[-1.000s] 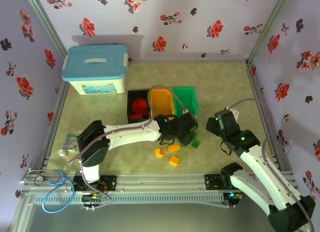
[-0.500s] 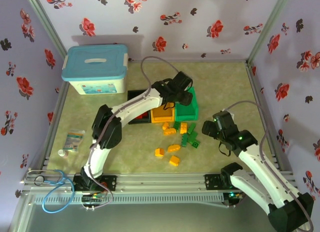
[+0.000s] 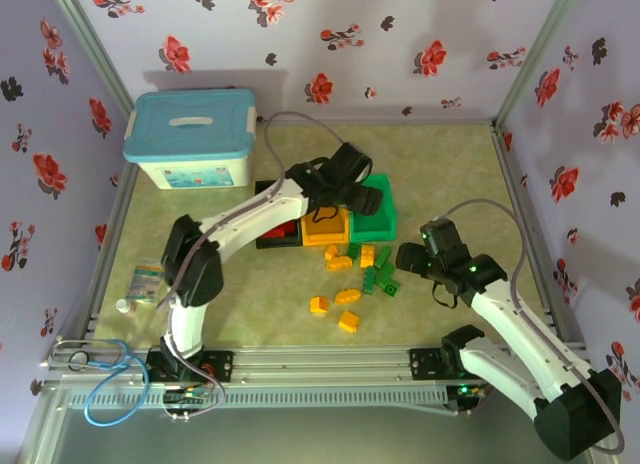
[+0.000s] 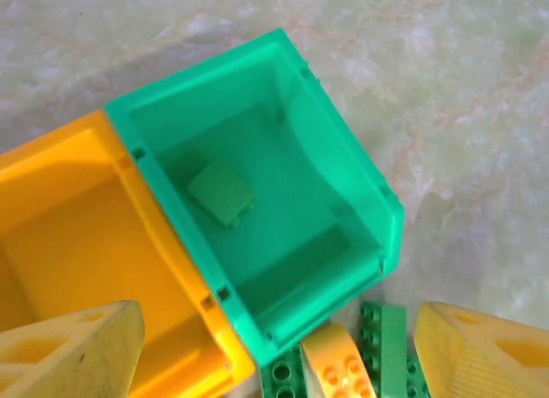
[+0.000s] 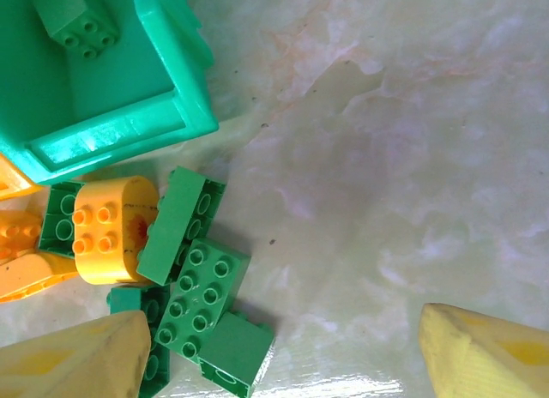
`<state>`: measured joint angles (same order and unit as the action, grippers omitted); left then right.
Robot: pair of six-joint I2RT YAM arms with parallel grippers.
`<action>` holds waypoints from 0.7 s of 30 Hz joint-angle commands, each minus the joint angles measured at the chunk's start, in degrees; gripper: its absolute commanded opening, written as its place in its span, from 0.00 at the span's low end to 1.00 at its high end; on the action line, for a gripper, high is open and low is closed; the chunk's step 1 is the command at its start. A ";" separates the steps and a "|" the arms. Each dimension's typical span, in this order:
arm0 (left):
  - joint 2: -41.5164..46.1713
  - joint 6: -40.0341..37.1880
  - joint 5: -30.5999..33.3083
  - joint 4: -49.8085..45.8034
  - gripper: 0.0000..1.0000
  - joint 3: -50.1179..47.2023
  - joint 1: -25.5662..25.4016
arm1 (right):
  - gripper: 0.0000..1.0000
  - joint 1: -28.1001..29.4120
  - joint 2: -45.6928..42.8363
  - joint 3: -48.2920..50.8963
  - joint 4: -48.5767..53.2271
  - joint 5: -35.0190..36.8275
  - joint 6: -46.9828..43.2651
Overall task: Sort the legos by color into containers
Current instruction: Place the lego in the container, then pick up the legos from the center of the table.
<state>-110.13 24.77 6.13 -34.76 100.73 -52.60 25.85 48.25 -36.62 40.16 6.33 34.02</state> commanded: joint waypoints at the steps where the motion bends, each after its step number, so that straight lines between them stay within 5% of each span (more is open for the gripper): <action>1: 8.05 1.55 0.56 5.57 0.81 -8.68 -0.31 | 0.81 1.20 1.23 -1.69 -1.37 -1.74 -1.97; 14: 29.79 11.41 4.87 14.67 0.77 -46.47 -2.02 | 0.70 8.88 15.48 -6.61 -7.84 -1.90 -1.15; 21: 36.31 16.28 8.28 14.61 0.75 -55.41 -4.40 | 0.64 10.96 25.47 -10.83 -10.93 -1.93 -0.95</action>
<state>-76.44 37.45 11.53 -22.65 47.00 -55.88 35.97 71.46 -44.93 31.55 4.40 33.04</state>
